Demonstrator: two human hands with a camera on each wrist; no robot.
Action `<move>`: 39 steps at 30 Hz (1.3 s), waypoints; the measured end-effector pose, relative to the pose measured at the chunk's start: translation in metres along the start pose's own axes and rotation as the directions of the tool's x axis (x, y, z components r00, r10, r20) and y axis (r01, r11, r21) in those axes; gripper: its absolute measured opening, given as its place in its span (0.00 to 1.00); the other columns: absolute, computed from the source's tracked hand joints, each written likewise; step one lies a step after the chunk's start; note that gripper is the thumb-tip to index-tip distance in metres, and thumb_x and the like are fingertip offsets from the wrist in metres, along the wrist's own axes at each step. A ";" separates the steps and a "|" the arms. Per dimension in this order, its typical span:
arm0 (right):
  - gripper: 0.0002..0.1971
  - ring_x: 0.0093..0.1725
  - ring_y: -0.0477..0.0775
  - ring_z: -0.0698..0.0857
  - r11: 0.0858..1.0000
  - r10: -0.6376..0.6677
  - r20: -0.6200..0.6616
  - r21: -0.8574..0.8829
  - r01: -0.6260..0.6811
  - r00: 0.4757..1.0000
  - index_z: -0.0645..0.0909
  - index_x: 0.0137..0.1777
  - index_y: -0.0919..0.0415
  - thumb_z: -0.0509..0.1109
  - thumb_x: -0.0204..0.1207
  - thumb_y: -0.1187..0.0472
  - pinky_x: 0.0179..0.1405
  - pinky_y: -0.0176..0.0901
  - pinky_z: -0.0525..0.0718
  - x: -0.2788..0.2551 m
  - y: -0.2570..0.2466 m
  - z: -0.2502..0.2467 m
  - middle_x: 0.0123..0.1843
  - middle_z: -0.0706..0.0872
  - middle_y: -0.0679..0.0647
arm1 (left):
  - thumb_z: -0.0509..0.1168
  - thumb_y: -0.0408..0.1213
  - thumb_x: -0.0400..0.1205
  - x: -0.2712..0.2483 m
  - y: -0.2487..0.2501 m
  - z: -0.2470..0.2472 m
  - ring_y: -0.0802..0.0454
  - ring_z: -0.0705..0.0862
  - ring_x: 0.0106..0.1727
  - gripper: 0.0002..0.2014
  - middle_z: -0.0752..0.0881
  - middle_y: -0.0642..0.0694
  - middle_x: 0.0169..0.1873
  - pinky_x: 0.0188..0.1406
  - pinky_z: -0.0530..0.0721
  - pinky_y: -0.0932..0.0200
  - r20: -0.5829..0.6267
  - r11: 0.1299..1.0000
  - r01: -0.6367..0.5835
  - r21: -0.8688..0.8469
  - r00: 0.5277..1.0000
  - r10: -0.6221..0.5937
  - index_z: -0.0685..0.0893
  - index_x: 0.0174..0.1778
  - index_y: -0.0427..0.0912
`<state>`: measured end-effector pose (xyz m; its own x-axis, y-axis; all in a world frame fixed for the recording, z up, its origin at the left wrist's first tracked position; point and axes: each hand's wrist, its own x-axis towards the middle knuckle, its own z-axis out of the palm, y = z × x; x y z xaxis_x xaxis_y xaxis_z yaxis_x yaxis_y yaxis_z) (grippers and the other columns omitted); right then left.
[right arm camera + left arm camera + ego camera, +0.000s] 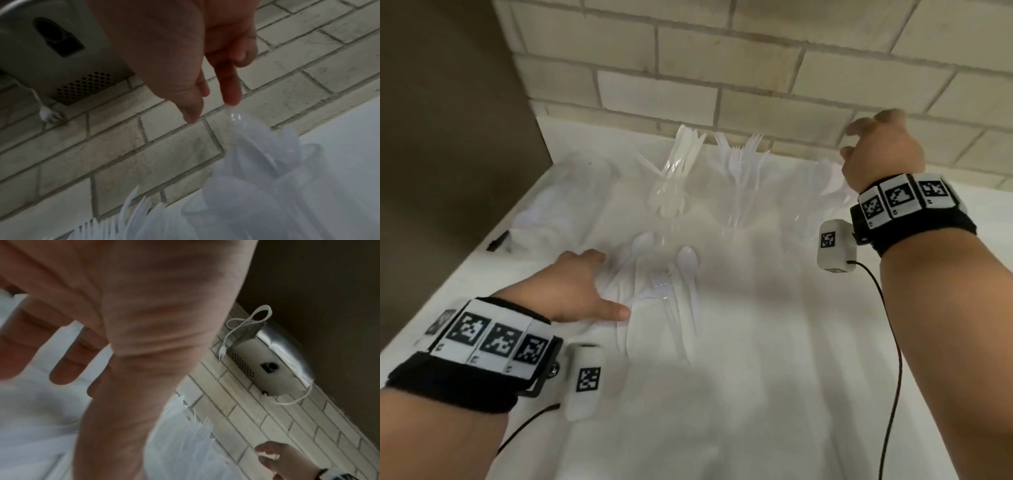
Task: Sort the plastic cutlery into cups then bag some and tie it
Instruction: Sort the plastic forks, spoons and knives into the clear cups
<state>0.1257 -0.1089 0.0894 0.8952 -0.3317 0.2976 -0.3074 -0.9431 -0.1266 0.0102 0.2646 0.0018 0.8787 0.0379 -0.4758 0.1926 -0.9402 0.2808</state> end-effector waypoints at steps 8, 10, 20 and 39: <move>0.13 0.60 0.66 0.82 0.977 -0.197 0.031 0.084 0.194 0.980 0.81 0.62 0.59 0.65 0.79 0.58 0.54 0.52 0.79 -0.055 -0.050 -0.014 0.65 0.78 0.62 | 0.77 0.56 0.65 0.008 0.028 0.014 0.42 0.78 0.64 0.47 0.70 0.38 0.67 0.62 0.81 0.46 0.060 0.982 0.018 0.186 0.998 -0.029 0.63 0.74 0.38; 0.13 0.61 0.64 0.82 0.956 -0.285 0.167 0.116 0.268 0.944 0.82 0.59 0.60 0.65 0.79 0.56 0.56 0.50 0.80 -0.082 -0.067 -0.002 0.62 0.83 0.61 | 0.76 0.55 0.67 0.011 0.033 0.014 0.43 0.80 0.58 0.43 0.75 0.38 0.63 0.59 0.83 0.46 0.056 0.982 -0.005 0.187 0.998 -0.006 0.65 0.71 0.37; 0.25 0.27 0.47 0.75 0.919 -0.379 0.764 0.247 0.307 0.522 0.69 0.30 0.58 0.67 0.76 0.39 0.26 0.36 0.71 -0.167 -0.120 0.049 0.27 0.77 0.51 | 0.67 0.41 0.79 0.011 0.046 0.016 0.53 0.85 0.29 0.08 0.89 0.46 0.33 0.25 0.79 0.64 0.071 0.996 -0.071 0.059 0.995 0.067 0.79 0.43 0.39; 0.34 0.66 0.61 0.76 0.826 -0.445 0.737 0.119 0.551 0.508 0.71 0.70 0.67 0.71 0.73 0.42 0.62 0.54 0.81 -0.180 -0.158 0.061 0.65 0.77 0.59 | 0.59 0.24 0.78 0.055 0.057 -0.003 0.41 0.58 0.83 0.39 0.47 0.43 0.84 0.78 0.65 0.43 -0.039 0.997 -0.062 -0.043 0.997 0.060 0.51 0.84 0.48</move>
<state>0.0327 0.1015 -0.0017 0.8296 0.2675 -0.4900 0.2779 -0.9591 -0.0531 0.0702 0.2139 -0.0059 0.9049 -0.0058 -0.4255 0.1565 -0.9253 0.3453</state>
